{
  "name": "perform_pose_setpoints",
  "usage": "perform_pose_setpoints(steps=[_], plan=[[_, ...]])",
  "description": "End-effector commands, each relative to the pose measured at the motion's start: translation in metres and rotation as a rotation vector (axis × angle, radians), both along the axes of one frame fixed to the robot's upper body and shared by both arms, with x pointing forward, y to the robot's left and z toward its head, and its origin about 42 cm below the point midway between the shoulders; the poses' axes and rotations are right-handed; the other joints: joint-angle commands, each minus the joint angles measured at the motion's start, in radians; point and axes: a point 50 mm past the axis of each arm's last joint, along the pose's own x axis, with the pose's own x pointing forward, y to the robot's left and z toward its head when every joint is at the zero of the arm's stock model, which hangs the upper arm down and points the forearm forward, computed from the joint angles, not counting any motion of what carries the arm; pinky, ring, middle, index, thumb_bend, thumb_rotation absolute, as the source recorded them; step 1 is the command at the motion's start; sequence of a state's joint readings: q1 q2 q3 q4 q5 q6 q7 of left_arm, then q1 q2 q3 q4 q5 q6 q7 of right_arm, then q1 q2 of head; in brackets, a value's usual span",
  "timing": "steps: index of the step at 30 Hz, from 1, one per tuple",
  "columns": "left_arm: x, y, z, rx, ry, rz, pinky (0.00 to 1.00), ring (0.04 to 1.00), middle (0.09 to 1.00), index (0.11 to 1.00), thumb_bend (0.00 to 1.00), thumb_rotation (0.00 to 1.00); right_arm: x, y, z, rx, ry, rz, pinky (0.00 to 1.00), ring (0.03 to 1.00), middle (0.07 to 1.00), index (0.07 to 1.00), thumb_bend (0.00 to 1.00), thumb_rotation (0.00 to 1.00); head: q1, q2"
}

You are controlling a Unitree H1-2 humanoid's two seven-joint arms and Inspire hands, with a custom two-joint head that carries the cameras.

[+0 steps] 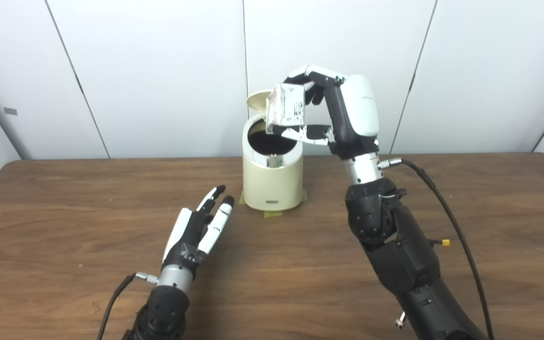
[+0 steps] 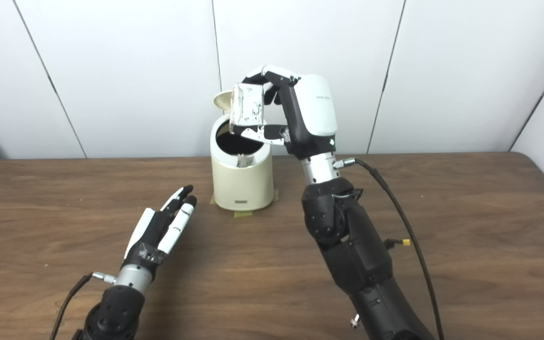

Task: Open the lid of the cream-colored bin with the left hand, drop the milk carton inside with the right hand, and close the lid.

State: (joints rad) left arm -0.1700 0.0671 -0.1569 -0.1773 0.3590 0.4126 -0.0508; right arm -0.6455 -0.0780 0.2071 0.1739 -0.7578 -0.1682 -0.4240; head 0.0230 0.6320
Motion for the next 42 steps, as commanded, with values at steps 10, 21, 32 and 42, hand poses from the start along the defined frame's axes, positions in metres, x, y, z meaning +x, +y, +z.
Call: perform_pose_setpoints(steps=[10, 21, 32, 42], plan=[[0.008, -0.006, 0.021, 0.015, -0.091, -0.024, 0.89, 0.969, 0.977, 0.965, 0.49, 0.99, -0.006, -0.001, 0.026, 0.014, -0.074, 0.017, 0.31, 0.394, 0.517, 0.504, 0.50, 0.00, 0.000, 0.007], [0.009, -0.005, 0.020, 0.010, -0.088, -0.027, 0.92, 0.978, 0.982, 0.964, 0.49, 0.97, 0.006, -0.002, 0.015, 0.036, -0.047, 0.026, 0.31, 0.385, 0.510, 0.496, 0.50, 0.00, 0.003, 0.001], [0.011, -0.011, 0.029, 0.008, -0.096, -0.034, 0.87, 0.955, 0.965, 0.951, 0.49, 0.96, 0.026, 0.000, 0.016, 0.051, -0.025, 0.018, 0.30, 0.377, 0.502, 0.498, 0.50, 0.00, 0.015, 0.000], [0.009, -0.011, 0.028, 0.007, -0.097, -0.039, 0.89, 0.968, 0.973, 0.955, 0.48, 0.95, 0.036, 0.001, 0.018, 0.059, -0.010, 0.016, 0.31, 0.372, 0.501, 0.497, 0.49, 0.00, 0.012, -0.005]])
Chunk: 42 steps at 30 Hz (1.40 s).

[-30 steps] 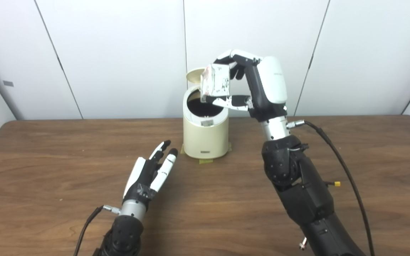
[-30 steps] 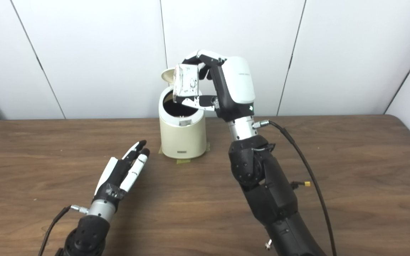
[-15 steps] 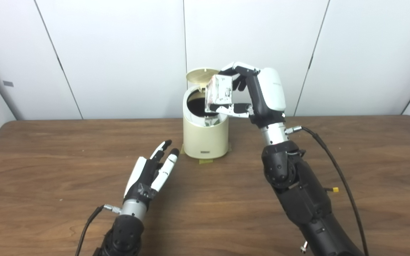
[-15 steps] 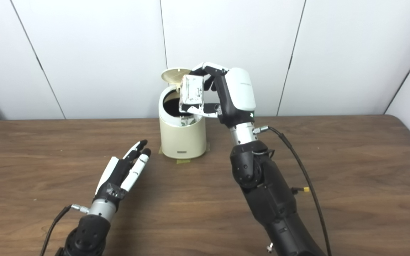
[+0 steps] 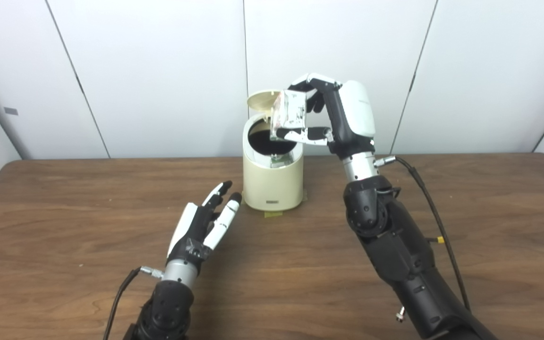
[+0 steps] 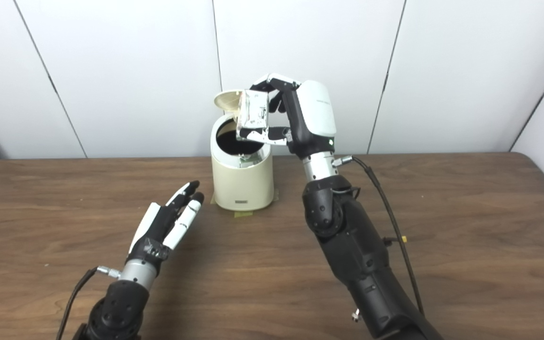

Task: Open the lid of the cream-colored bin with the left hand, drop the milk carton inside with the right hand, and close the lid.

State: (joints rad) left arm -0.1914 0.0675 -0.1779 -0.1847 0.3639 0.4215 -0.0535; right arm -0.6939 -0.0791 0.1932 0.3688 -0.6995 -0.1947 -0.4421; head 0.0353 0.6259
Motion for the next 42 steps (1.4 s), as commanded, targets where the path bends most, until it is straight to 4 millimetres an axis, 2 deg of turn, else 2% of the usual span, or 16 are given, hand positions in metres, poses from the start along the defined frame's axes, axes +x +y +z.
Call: perform_pose_setpoints(steps=[1, 10, 13, 17, 23, 35, 38, 39, 40, 41, 42], plan=[[0.005, -0.004, 0.020, -0.001, -0.079, -0.016, 0.89, 0.967, 0.974, 0.956, 0.48, 0.95, 0.007, 0.006, 0.043, 0.042, -0.137, 0.026, 0.31, 0.371, 0.499, 0.498, 0.49, 0.00, 0.000, 0.001], [0.006, -0.005, 0.017, 0.005, -0.081, -0.017, 0.89, 0.965, 0.973, 0.959, 0.49, 0.96, 0.006, 0.012, 0.034, 0.030, -0.098, 0.031, 0.32, 0.377, 0.504, 0.492, 0.50, 0.00, 0.005, -0.009], [0.006, -0.005, 0.016, 0.007, -0.077, -0.010, 0.85, 0.951, 0.965, 0.955, 0.50, 0.97, 0.007, 0.011, 0.028, 0.019, -0.085, 0.029, 0.32, 0.384, 0.511, 0.513, 0.49, 0.00, 0.006, -0.008], [0.006, -0.004, 0.018, -0.004, -0.082, -0.007, 0.90, 0.967, 0.968, 0.955, 0.48, 0.96, 0.009, 0.012, 0.021, 0.016, -0.063, 0.019, 0.31, 0.385, 0.507, 0.518, 0.49, 0.00, 0.007, -0.005], [0.006, -0.004, 0.018, 0.000, -0.078, -0.006, 0.87, 0.961, 0.969, 0.957, 0.48, 0.97, 0.010, 0.014, 0.013, 0.021, -0.034, 0.019, 0.31, 0.385, 0.508, 0.517, 0.49, 0.00, 0.009, -0.008], [0.003, 0.000, 0.018, -0.015, -0.094, -0.001, 0.92, 0.974, 0.984, 0.962, 0.48, 0.97, 0.008, 0.021, 0.009, 0.032, 0.014, 0.016, 0.33, 0.388, 0.506, 0.513, 0.50, 0.00, 0.008, -0.003], [0.004, 0.000, 0.019, -0.015, -0.100, -0.003, 0.92, 0.970, 0.978, 0.958, 0.47, 0.96, 0.007, 0.022, 0.010, -0.008, 0.056, 0.007, 0.39, 0.401, 0.503, 0.536, 0.51, 0.00, 0.009, -0.003], [0.004, 0.001, 0.019, -0.017, -0.099, -0.002, 0.92, 0.970, 0.977, 0.956, 0.47, 0.96, 0.007, 0.022, 0.010, -0.019, 0.074, 0.009, 0.42, 0.492, 0.580, 0.511, 0.52, 0.08, 0.010, -0.003], [0.004, 0.001, 0.020, -0.019, -0.098, -0.001, 0.91, 0.970, 0.977, 0.956, 0.48, 0.96, 0.007, 0.022, 0.010, -0.026, 0.086, 0.010, 0.45, 0.546, 0.625, 0.572, 0.74, 0.09, 0.010, -0.003], [0.004, 0.001, 0.020, -0.019, -0.099, -0.001, 0.91, 0.970, 0.977, 0.956, 0.48, 0.95, 0.007, 0.022, 0.010, -0.042, 0.105, 0.006, 0.47, 0.574, 0.648, 0.604, 0.86, 0.09, 0.010, -0.003], [0.004, 0.001, 0.020, -0.019, -0.099, -0.002, 0.91, 0.969, 0.976, 0.956, 0.47, 0.95, 0.007, 0.023, 0.010, -0.059, 0.125, -0.001, 0.58, 0.673, 0.711, 0.660, 0.94, 0.14, 0.009, -0.004]])
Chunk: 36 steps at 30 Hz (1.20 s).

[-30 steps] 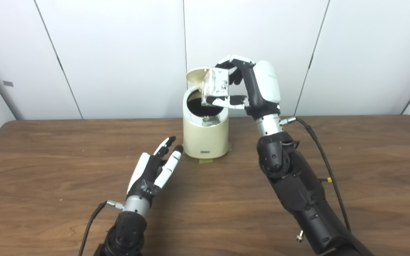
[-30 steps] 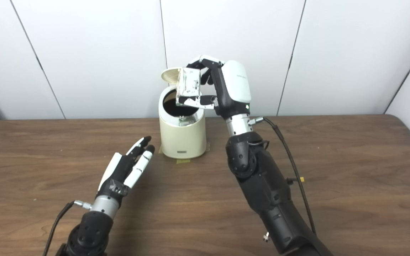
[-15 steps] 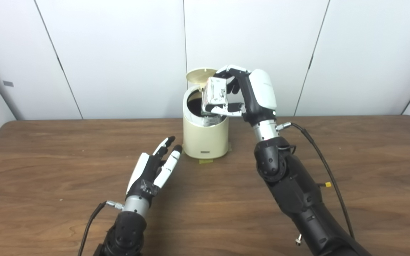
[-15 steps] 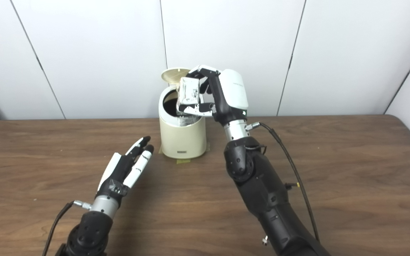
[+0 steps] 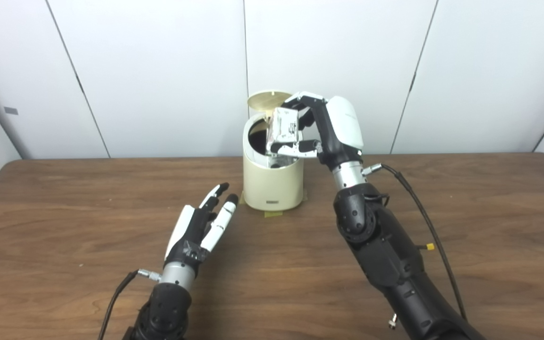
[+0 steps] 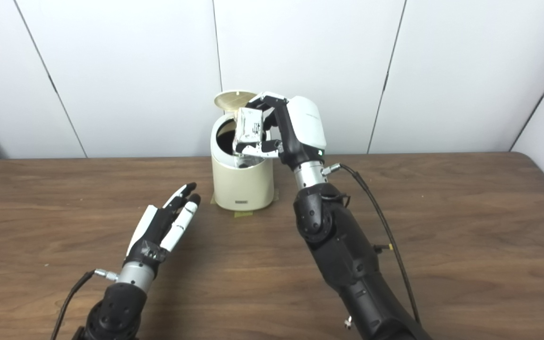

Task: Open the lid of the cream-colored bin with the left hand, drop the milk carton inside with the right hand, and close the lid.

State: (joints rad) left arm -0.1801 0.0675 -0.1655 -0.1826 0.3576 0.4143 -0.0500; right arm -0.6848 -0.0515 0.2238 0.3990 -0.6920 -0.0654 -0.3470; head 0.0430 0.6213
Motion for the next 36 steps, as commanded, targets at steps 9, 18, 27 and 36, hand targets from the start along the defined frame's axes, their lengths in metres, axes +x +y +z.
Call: perform_pose_setpoints(steps=[9, 18, 27, 36], plan=[[0.006, -0.004, 0.021, -0.005, -0.099, -0.014, 0.92, 0.976, 0.983, 0.969, 0.47, 0.95, -0.002, 0.007, 0.043, -0.109, -0.015, -0.012, 0.79, 0.893, 0.906, 0.870, 1.00, 0.37, -0.007, 0.000], [0.006, -0.007, 0.019, -0.021, -0.095, -0.016, 0.95, 0.993, 0.997, 0.991, 0.49, 0.94, -0.020, -0.007, 0.045, 0.161, -0.129, -0.004, 0.36, 0.433, 0.484, 0.528, 0.57, 0.05, -0.009, -0.001], [0.016, -0.004, 0.023, -0.034, -0.103, 0.011, 0.98, 0.999, 0.999, 0.988, 0.48, 0.95, -0.047, -0.055, 0.019, 0.325, -0.053, -0.097, 0.35, 0.409, 0.483, 0.513, 0.52, 0.00, -0.010, -0.007], [0.052, 0.008, 0.059, -0.111, -0.147, 0.021, 1.00, 0.986, 0.963, 0.959, 0.50, 0.93, -0.080, -0.084, -0.012, 0.536, 0.123, -0.153, 0.34, 0.417, 0.484, 0.499, 0.52, 0.00, -0.020, -0.013]])
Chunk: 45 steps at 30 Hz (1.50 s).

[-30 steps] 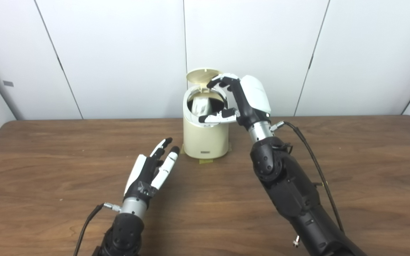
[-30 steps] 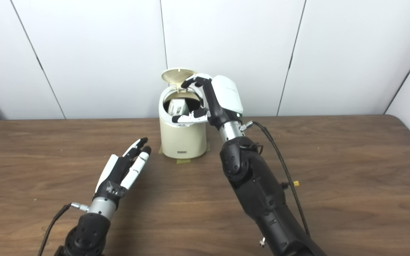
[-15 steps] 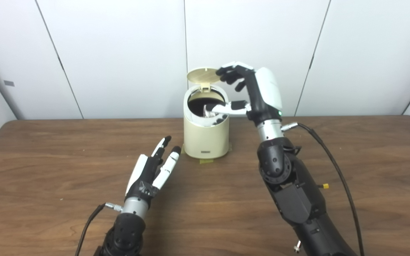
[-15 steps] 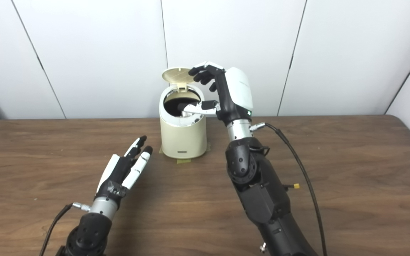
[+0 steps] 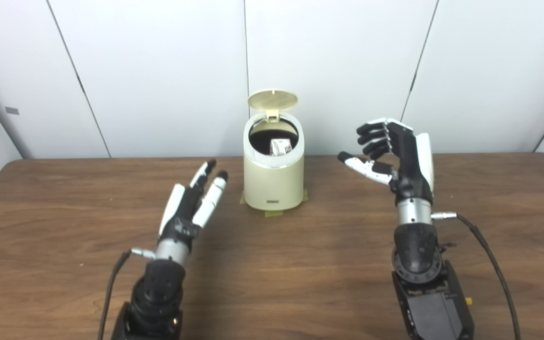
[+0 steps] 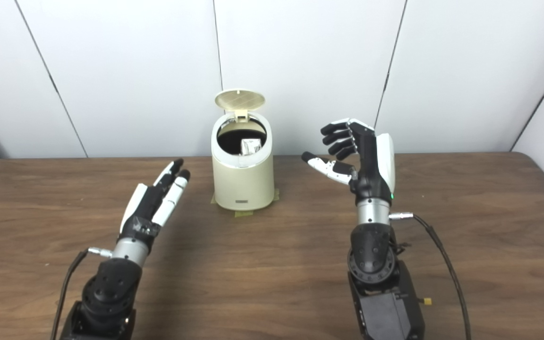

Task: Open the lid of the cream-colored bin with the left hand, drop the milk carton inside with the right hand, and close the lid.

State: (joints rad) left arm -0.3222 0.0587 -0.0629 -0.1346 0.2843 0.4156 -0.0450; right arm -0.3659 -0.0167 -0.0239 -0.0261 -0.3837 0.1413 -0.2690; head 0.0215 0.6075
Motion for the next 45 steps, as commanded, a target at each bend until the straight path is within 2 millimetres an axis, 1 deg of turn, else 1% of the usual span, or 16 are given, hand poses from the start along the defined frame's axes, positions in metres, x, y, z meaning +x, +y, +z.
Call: perform_pose_setpoints(steps=[1, 3, 4, 5, 6, 8, 12, 16, 18, 21, 24, 27, 29, 36, 39, 45], plan=[[0.016, -0.002, 0.027, -0.025, -0.071, -0.033, 1.00, 0.964, 0.939, 0.952, 0.50, 0.93, -0.005, 0.002, 0.015, 0.068, -0.040, 0.036, 0.34, 0.414, 0.486, 0.506, 0.52, 0.00, 0.001, 0.001], [0.023, 0.000, 0.035, -0.027, -0.080, -0.056, 0.99, 0.939, 0.918, 0.944, 0.49, 0.93, -0.012, -0.001, 0.010, 0.079, 0.014, 0.063, 0.35, 0.416, 0.490, 0.519, 0.52, 0.00, -0.001, 0.002], [0.028, 0.002, 0.041, -0.018, -0.093, -0.076, 0.97, 0.929, 0.908, 0.933, 0.48, 0.93, -0.018, -0.003, 0.008, 0.057, 0.074, 0.099, 0.38, 0.461, 0.487, 0.513, 0.52, 0.00, -0.001, -0.001], [0.034, 0.004, 0.049, -0.005, -0.108, -0.098, 0.95, 0.918, 0.894, 0.909, 0.47, 0.93, -0.023, -0.006, 0.005, 0.040, 0.136, 0.135, 0.44, 0.537, 0.588, 0.505, 0.51, 0.10, -0.001, -0.001], [0.040, 0.006, 0.058, 0.016, -0.127, -0.122, 0.95, 0.911, 0.884, 0.890, 0.47, 0.93, -0.030, -0.009, 0.002, 0.039, 0.186, 0.167, 0.49, 0.584, 0.646, 0.502, 0.51, 0.13, 0.000, 0.000], [0.051, 0.008, 0.074, 0.024, -0.149, -0.164, 0.92, 0.893, 0.863, 0.861, 0.48, 0.94, -0.040, -0.013, -0.005, 0.061, 0.244, 0.205, 0.57, 0.670, 0.730, 0.721, 0.57, 0.39, -0.001, 0.001], [0.070, 0.009, 0.098, -0.035, -0.172, -0.226, 0.89, 0.882, 0.868, 0.857, 0.48, 0.89, -0.060, -0.018, -0.023, 0.182, 0.308, 0.255, 0.66, 0.771, 0.814, 0.840, 0.58, 0.58, 0.007, 0.002], [0.091, 0.007, 0.103, -0.117, -0.173, -0.253, 0.92, 0.924, 0.912, 0.889, 0.50, 0.87, -0.079, -0.016, -0.045, 0.192, 0.316, 0.257, 0.63, 0.741, 0.807, 0.885, 0.54, 0.53, 0.016, 0.002], [0.098, 0.006, 0.104, -0.130, -0.176, -0.260, 0.92, 0.934, 0.931, 0.905, 0.53, 0.88, -0.087, -0.012, -0.054, 0.205, 0.314, 0.253, 0.61, 0.727, 0.799, 0.894, 0.51, 0.60, 0.015, 0.001], [0.106, 0.005, 0.106, -0.112, -0.201, -0.266, 0.93, 0.949, 0.955, 0.934, 0.57, 0.89, -0.096, -0.009, -0.063, 0.275, 0.290, 0.272, 0.61, 0.735, 0.787, 0.885, 0.35, 0.63, 0.019, -0.002], [0.114, 0.004, 0.110, -0.083, -0.234, -0.246, 0.95, 0.963, 0.971, 0.959, 0.53, 0.94, -0.101, -0.008, -0.068, 0.332, 0.268, 0.294, 0.64, 0.742, 0.785, 0.881, 0.27, 0.60, 0.025, -0.005], [0.120, 0.004, 0.114, -0.061, -0.255, -0.231, 0.97, 0.971, 0.975, 0.970, 0.47, 0.98, -0.103, -0.008, -0.072, 0.365, 0.249, 0.302, 0.64, 0.739, 0.776, 0.876, 0.27, 0.57, 0.025, -0.008], [0.125, 0.005, 0.117, -0.041, -0.263, -0.233, 0.99, 0.980, 0.984, 0.981, 0.50, 0.94, -0.104, -0.008, -0.074, 0.380, 0.241, 0.305, 0.65, 0.747, 0.792, 0.882, 0.34, 0.66, 0.023, -0.010], [0.132, -0.002, 0.127, 0.067, -0.272, -0.266, 0.98, 0.974, 0.963, 0.977, 0.52, 0.91, -0.105, -0.008, -0.077, 0.391, 0.239, 0.305, 0.64, 0.752, 0.796, 0.891, 0.47, 0.75, 0.020, -0.011], [0.130, -0.004, 0.128, 0.142, -0.269, -0.283, 0.98, 0.991, 0.971, 0.979, 0.52, 0.93, -0.107, -0.006, -0.079, 0.345, 0.240, 0.282, 0.61, 0.723, 0.774, 0.871, 0.42, 0.71, 0.024, -0.012], [0.126, -0.009, 0.132, 0.240, -0.278, -0.308, 0.96, 0.988, 0.945, 0.941, 0.46, 0.91, -0.110, 0.000, -0.086, 0.273, 0.244, 0.264, 0.61, 0.713, 0.770, 0.878, 0.38, 0.69, 0.019, -0.011]])
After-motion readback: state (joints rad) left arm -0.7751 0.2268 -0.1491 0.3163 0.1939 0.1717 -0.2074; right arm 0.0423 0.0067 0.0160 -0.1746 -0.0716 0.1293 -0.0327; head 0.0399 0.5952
